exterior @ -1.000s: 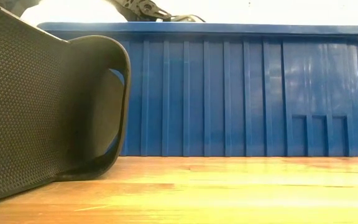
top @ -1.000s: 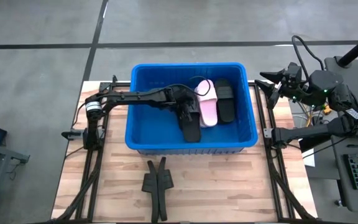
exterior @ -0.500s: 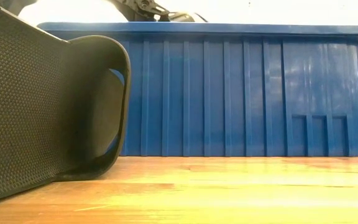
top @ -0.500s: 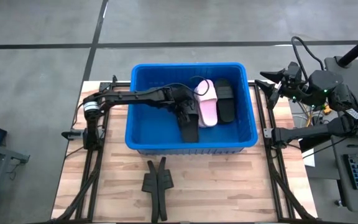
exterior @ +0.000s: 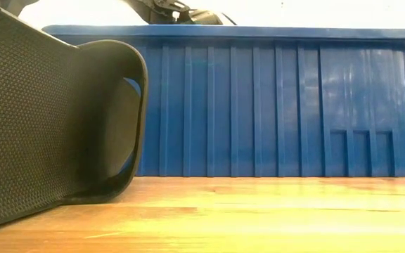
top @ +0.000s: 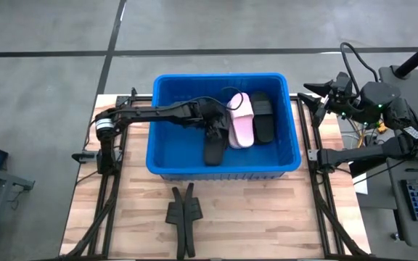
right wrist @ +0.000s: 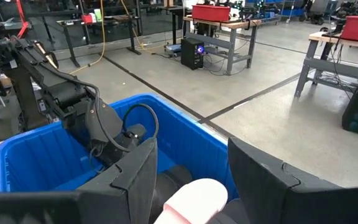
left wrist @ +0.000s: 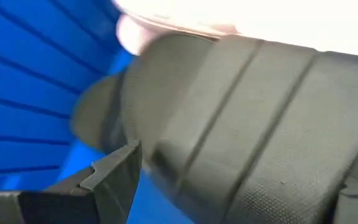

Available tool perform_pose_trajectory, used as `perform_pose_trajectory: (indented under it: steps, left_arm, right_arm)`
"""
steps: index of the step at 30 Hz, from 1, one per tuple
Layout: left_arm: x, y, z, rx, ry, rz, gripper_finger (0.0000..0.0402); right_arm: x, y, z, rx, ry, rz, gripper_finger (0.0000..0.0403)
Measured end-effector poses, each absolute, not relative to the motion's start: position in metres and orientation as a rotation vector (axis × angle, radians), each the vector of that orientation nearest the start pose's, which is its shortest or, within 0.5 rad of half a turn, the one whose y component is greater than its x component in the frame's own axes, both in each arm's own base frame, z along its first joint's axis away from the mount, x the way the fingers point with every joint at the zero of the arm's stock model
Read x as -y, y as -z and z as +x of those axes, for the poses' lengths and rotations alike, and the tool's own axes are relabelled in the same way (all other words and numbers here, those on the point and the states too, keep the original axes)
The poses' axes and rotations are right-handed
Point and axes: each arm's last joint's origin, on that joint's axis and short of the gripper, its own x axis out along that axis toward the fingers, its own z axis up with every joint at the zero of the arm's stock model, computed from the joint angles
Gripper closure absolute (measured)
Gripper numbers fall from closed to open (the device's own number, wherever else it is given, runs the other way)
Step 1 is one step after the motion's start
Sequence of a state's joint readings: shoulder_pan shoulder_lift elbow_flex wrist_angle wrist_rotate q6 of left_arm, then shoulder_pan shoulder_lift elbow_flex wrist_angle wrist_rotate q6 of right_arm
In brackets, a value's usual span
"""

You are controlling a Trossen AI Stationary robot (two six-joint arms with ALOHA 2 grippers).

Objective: Pick and place slides into bin
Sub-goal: Put the black slide into the blue bin

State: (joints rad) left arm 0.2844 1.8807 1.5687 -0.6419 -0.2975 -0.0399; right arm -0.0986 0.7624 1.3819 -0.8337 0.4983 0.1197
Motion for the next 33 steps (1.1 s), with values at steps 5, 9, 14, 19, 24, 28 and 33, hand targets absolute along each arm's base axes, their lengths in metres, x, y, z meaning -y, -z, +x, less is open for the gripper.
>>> perform_pose_trajectory:
  steps: [5, 9, 14, 19, 24, 28, 33]
  left_arm:
    - [-0.127, -0.2621, 0.3873, -0.935, -0.693, 0.03, 0.0109]
    - [-0.1279, -0.263, 0.3885, -0.896, -0.738, 0.0, 0.0109]
    - [-0.1278, -0.2623, 0.3883, -0.866, -0.774, -0.074, 0.011]
    - [-0.1271, -0.2616, 0.3886, -0.871, -0.75, -0.079, 0.015]
    - [-0.1271, -0.261, 0.3885, -0.869, -0.755, -0.085, 0.0251]
    - [-0.1277, -0.2614, 0.3888, -0.84, -0.793, -0.128, 0.0354]
    - [-0.1274, -0.2619, 0.3889, -0.8, -0.852, -0.185, 0.0386]
  right_arm:
    - [0.0221, -0.4571, 0.083, -0.176, 0.607, 0.075, 0.0216]
    - [0.0221, -0.4571, 0.083, -0.176, 0.607, 0.076, 0.0216]
    - [0.0221, -0.4571, 0.083, -0.169, 0.609, 0.098, 0.0216]
    - [0.0221, -0.4571, 0.083, -0.169, 0.608, 0.098, 0.0216]
    - [0.0221, -0.4571, 0.083, -0.169, 0.609, 0.098, 0.0216]
    - [0.0221, -0.4568, 0.0832, -0.171, 0.609, 0.098, 0.0216]
    - [0.0222, -0.4568, 0.0832, -0.171, 0.609, 0.098, 0.0216]
